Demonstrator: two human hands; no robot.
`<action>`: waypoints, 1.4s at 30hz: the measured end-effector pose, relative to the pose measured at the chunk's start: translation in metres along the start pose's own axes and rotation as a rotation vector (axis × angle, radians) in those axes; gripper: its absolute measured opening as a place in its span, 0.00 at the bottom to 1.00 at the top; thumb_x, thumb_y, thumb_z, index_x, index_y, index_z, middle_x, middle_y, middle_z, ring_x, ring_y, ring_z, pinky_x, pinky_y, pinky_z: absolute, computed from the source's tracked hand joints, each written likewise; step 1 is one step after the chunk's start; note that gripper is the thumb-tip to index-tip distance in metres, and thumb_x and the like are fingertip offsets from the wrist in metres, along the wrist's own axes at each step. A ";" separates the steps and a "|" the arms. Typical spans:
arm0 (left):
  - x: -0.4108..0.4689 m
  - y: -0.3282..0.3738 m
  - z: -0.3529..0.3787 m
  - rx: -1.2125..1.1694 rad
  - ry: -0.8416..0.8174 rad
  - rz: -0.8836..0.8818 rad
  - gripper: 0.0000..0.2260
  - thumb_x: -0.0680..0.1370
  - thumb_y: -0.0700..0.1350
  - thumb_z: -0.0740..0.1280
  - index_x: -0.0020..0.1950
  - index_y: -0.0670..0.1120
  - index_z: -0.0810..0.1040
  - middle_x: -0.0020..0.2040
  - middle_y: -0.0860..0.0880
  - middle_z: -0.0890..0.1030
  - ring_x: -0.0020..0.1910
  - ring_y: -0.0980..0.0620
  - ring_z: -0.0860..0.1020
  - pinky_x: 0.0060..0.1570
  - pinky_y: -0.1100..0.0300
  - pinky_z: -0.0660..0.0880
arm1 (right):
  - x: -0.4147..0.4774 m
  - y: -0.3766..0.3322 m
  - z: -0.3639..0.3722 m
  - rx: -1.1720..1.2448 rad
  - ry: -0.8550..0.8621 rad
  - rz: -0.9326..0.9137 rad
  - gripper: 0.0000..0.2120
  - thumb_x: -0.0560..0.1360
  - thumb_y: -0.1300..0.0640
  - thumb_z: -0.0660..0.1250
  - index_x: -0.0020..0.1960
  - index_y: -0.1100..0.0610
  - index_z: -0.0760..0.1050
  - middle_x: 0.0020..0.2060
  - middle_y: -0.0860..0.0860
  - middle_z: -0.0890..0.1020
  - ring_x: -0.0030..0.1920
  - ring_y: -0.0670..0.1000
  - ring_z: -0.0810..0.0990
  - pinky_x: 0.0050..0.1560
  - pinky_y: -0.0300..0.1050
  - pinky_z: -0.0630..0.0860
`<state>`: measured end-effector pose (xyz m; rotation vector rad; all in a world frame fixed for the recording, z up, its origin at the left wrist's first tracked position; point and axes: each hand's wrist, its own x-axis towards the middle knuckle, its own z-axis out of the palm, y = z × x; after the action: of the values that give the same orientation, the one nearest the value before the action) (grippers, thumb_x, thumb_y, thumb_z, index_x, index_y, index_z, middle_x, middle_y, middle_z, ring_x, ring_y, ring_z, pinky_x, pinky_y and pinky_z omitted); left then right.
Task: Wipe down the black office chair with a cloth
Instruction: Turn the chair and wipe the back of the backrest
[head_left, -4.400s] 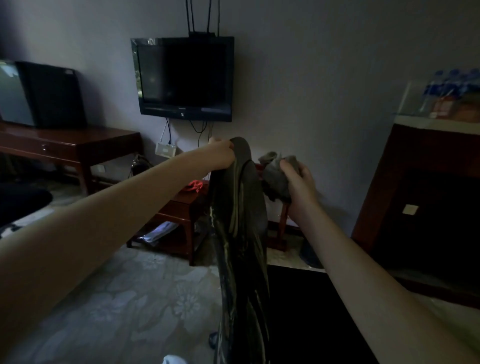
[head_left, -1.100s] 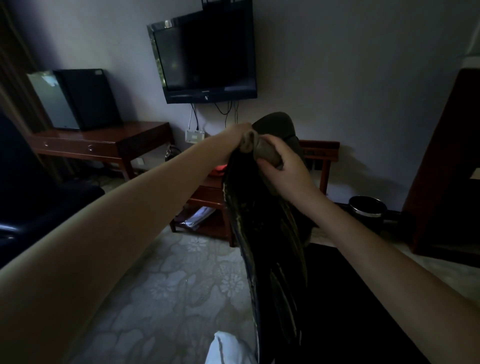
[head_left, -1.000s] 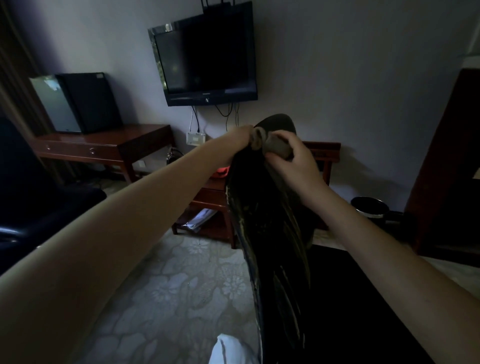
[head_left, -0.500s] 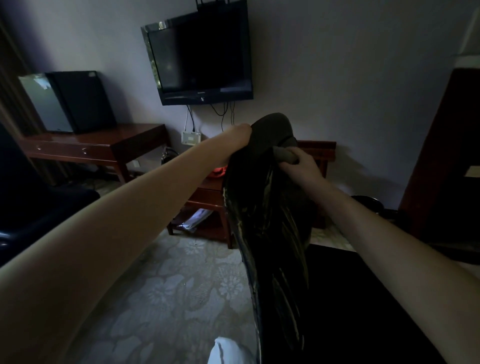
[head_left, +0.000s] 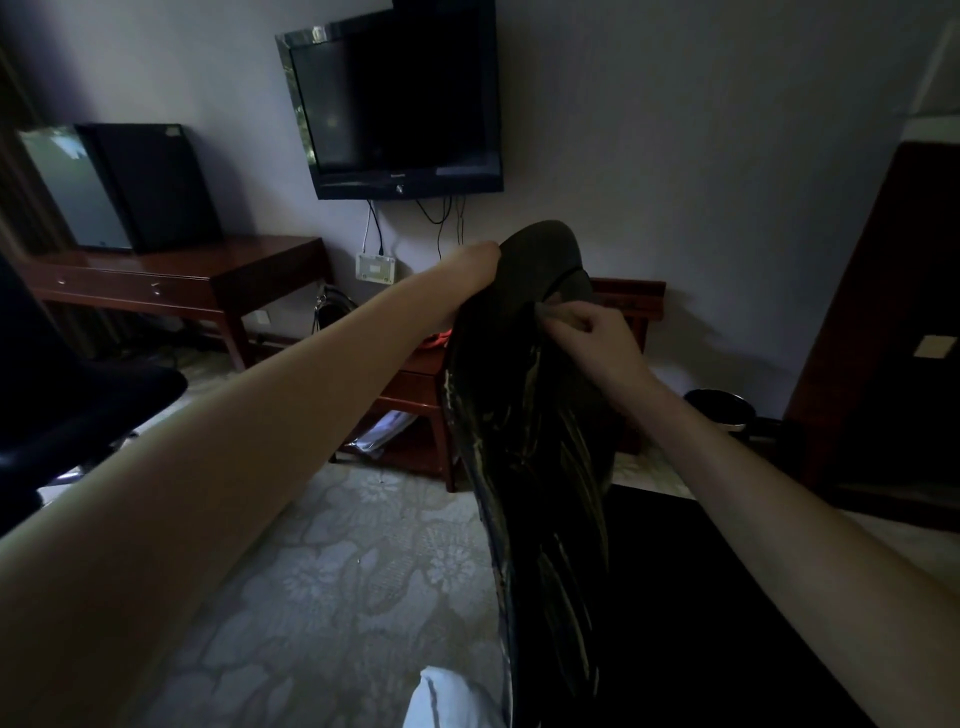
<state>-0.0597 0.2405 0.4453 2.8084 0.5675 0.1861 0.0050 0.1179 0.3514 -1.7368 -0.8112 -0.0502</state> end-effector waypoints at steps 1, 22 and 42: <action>0.000 0.000 0.000 -0.024 -0.001 -0.005 0.16 0.83 0.39 0.53 0.70 0.38 0.65 0.64 0.39 0.71 0.56 0.46 0.74 0.63 0.56 0.69 | -0.008 0.000 0.000 -0.014 -0.011 -0.026 0.05 0.76 0.56 0.66 0.50 0.51 0.79 0.43 0.47 0.79 0.42 0.37 0.76 0.39 0.24 0.68; -0.003 -0.003 0.001 -0.086 0.036 -0.001 0.17 0.82 0.39 0.54 0.71 0.38 0.64 0.62 0.42 0.73 0.57 0.47 0.75 0.56 0.62 0.70 | 0.013 0.017 0.006 -0.005 0.071 -0.045 0.09 0.77 0.59 0.64 0.55 0.58 0.79 0.42 0.46 0.78 0.40 0.37 0.74 0.36 0.22 0.68; -0.003 -0.019 -0.009 0.135 0.055 0.556 0.12 0.80 0.48 0.61 0.62 0.52 0.76 0.57 0.53 0.76 0.57 0.57 0.73 0.57 0.60 0.67 | -0.065 0.020 -0.007 0.181 -0.016 -0.007 0.07 0.75 0.63 0.67 0.49 0.53 0.79 0.39 0.46 0.81 0.36 0.33 0.77 0.39 0.26 0.70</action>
<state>-0.0714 0.2586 0.4485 3.0315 -0.2139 0.3418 -0.0308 0.0785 0.3089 -1.5657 -0.8091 0.0315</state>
